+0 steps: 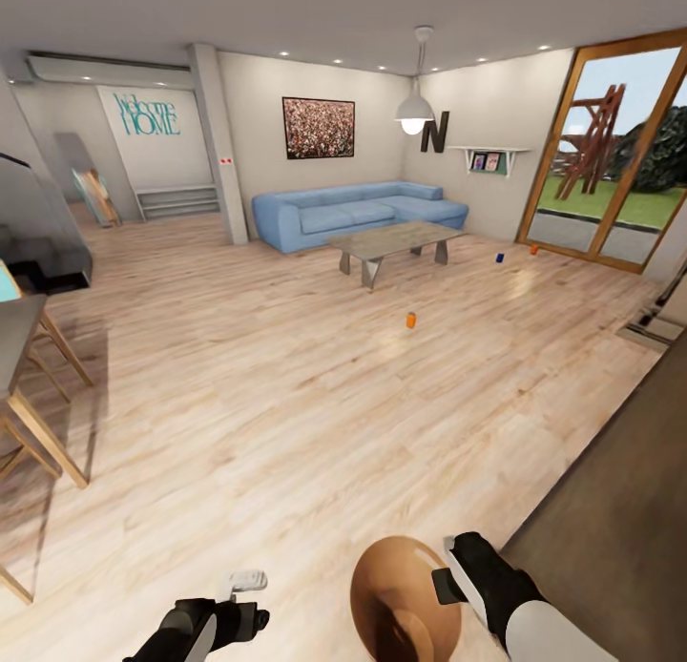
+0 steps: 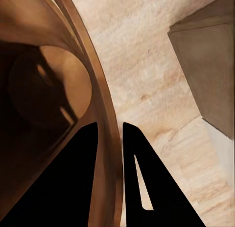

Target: Put the three can of soda from the living room inside the tash can in the kitchen.

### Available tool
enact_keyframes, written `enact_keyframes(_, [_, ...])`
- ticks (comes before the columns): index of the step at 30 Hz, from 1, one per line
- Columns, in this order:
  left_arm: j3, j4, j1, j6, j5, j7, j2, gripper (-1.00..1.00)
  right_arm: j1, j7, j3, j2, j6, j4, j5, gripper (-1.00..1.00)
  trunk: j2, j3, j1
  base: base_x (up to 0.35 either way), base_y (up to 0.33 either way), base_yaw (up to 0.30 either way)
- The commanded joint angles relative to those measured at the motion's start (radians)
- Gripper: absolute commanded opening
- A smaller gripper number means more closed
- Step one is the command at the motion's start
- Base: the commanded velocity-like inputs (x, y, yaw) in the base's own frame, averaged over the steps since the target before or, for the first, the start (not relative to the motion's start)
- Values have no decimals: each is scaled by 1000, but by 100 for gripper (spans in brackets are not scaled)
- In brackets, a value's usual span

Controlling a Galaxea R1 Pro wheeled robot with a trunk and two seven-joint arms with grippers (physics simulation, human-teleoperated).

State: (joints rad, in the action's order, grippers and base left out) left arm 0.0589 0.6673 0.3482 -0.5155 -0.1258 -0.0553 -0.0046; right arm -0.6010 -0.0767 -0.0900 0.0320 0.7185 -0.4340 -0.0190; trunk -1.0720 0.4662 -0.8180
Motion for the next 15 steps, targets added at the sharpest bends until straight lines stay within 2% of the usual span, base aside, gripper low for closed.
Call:
enact_keyframes(1, [0, 0, 0, 0, 0, 0, 0, 100, 0, 5, 1, 0, -1, 0, 11, -100, 0, 0, 0, 344, 0, 0])
enact_keyframes(15, [1, 0, 0, 0, 0, 0, 0, 100, 0, 5, 1, 0, -1, 0, 11, -100, 0, 0, 0, 344, 0, 0])
